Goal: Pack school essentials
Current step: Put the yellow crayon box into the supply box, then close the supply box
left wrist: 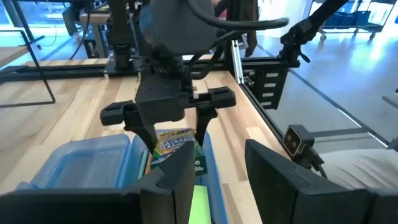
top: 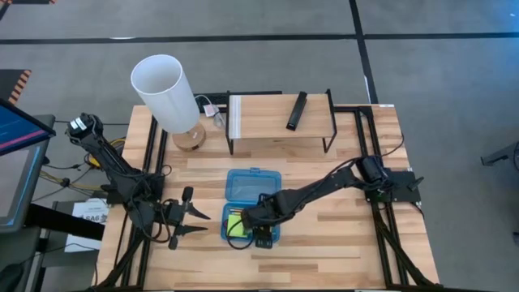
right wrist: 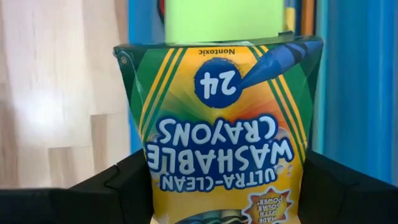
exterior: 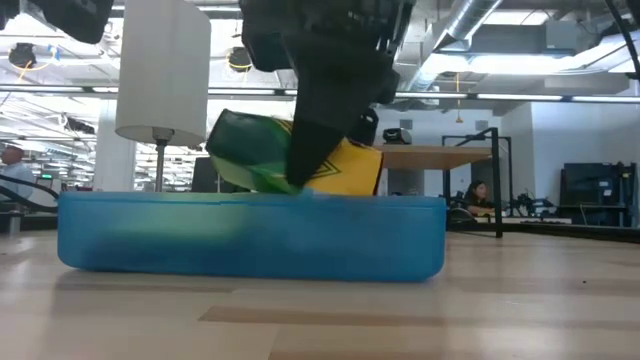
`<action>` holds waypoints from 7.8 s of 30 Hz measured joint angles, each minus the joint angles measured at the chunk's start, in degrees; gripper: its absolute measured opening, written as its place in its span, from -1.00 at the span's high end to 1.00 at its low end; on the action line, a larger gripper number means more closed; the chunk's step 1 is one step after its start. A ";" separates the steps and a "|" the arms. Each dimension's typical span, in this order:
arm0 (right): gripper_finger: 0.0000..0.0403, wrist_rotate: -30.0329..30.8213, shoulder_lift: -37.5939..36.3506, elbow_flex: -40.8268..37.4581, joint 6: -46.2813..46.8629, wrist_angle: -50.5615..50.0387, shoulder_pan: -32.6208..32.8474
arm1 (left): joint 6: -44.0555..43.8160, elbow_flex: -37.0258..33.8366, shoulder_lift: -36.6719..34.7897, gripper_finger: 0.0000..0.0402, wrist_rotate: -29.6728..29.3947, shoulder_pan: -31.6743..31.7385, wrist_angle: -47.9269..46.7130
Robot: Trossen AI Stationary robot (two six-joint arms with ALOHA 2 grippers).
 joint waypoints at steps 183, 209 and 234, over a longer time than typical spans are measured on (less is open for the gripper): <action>0.97 -4.62 -25.80 -67.50 16.67 94.26 -19.23 | -7.32 -16.33 16.75 0.98 34.27 46.51 33.61; 0.96 15.77 -24.60 -55.93 11.70 76.77 4.86 | -7.74 -6.10 30.33 0.98 20.09 19.12 32.42; 0.96 13.12 -8.78 -46.73 13.15 76.40 6.21 | -13.31 3.30 38.89 0.98 21.54 14.93 19.22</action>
